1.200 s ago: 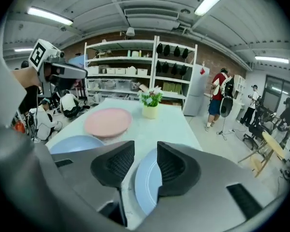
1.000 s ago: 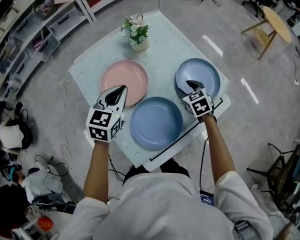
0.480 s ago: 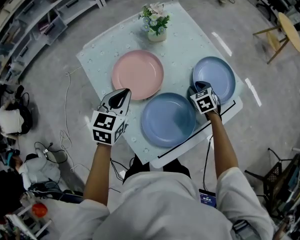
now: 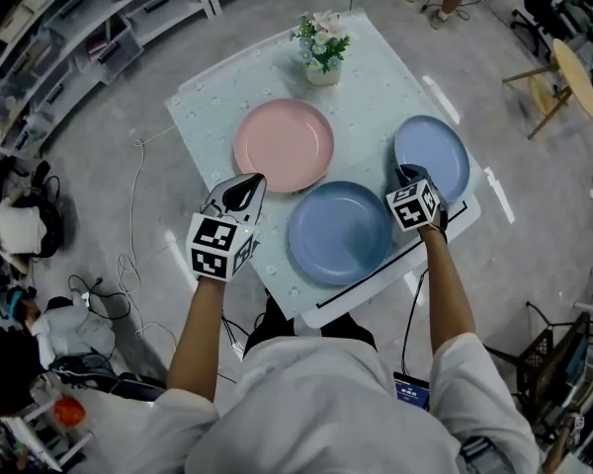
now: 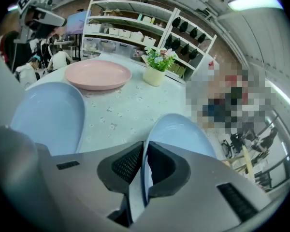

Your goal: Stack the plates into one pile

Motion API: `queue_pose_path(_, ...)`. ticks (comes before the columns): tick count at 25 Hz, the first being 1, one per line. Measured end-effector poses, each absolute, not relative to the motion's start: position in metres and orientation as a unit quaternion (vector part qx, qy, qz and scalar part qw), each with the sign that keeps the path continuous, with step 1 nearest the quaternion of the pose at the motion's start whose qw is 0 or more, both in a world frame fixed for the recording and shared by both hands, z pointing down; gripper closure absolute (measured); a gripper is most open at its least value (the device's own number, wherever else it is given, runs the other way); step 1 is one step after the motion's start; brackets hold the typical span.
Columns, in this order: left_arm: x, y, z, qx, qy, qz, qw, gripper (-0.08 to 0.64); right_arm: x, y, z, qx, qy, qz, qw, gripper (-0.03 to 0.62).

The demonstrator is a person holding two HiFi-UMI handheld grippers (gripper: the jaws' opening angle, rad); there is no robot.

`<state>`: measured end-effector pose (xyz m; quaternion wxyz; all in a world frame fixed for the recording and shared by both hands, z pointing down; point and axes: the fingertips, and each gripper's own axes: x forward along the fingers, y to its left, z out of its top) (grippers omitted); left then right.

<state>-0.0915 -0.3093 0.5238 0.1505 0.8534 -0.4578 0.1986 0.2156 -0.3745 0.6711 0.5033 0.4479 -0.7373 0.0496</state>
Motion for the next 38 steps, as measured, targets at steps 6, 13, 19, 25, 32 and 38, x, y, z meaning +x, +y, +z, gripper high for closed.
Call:
queue_pose_path(6,-0.105,-0.304,0.503,0.857,-0.463,0.181,0.137,0.541,0.212,-0.361,0.618,0.462,-0.748,0.040,0.475,0.548)
queue_pose_path(13,-0.121,-0.295,0.492,0.871,-0.445,0.168,0.124,0.541,0.164,-0.314,0.544,0.470,-0.766,0.000,0.438,0.549)
queue_pose_path(19,-0.126,-0.293,0.490,0.889,-0.412,0.163,0.115,0.541,0.116,-0.271,0.524,0.465,-0.765,-0.032,0.444,0.549)
queue_pose_path(25,-0.127,-0.280,0.494,0.900,-0.384,0.171,0.115,0.541,0.074,-0.235,0.528,0.453,-0.777,-0.014,0.436,0.546)
queue_pose_path(32,-0.135,-0.253,0.501,0.890,-0.400,0.176,0.129,0.541,0.034,-0.195,0.561,0.390,-0.811,0.009,0.436,0.543)
queue_pose_path(38,-0.151,-0.221,0.506,0.873,-0.432,0.179,0.139,0.541,0.017,-0.170,0.582,0.345,-0.826,0.012,0.446,0.549)
